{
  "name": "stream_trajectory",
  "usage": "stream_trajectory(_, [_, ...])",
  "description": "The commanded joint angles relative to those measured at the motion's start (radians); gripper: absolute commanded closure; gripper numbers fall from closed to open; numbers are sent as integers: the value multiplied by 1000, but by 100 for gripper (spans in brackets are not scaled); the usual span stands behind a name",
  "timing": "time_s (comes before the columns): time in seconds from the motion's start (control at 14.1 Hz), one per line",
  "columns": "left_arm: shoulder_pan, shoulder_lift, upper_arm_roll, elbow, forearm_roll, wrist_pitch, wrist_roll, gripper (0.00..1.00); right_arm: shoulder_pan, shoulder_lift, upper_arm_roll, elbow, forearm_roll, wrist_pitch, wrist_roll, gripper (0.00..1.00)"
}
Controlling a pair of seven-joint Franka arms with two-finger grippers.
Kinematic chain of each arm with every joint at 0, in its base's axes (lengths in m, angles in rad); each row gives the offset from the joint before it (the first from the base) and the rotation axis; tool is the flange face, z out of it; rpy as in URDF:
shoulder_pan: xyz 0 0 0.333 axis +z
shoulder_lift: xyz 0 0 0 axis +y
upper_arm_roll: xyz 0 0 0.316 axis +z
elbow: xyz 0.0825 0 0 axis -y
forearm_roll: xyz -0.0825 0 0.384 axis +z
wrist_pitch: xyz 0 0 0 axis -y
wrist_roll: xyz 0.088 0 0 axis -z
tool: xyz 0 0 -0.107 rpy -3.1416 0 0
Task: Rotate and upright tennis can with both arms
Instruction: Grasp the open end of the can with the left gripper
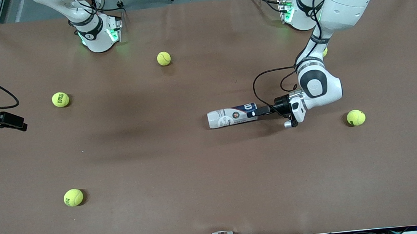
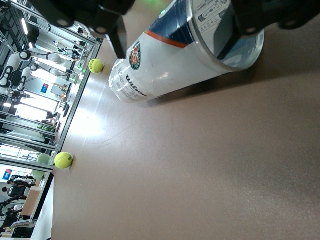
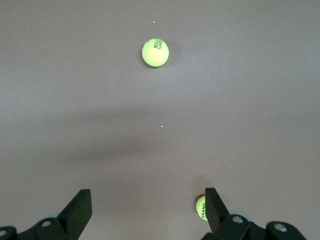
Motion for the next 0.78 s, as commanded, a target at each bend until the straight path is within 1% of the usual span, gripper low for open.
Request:
stream_trajectory(0.0, [3,-11,-2,-10,-26,14,21,62,-4,1,17,19,-10,-28,-9,0])
stream_trajectory(0.07, [6,-19,-2,-10,-28,14,21,70,-1,1,17,29,-10,-59,0,0])
stream_trajectory(0.21, [15,-37,-2,-9,-28,13,19,81,-13,1,16,45,3,-70,-3,0])
stream_trajectory(0.35, [20,-60,-4,-9,-34,8,16,91,-6,1,17,46,8,-91,0,0])
stream_trajectory(0.43, [21,-76,-4,-9,-66,7,13,95,-1,0,20,45,6,-129,2,0])
stream_trajectory(0.5, [20,-96,-4,-7,-102,7,12,97,-3,0,20,43,6,-148,2,0])
stream_trajectory(0.71, [21,-165,4,19,-97,7,-59,100,-4,1,20,40,8,-159,2,0])
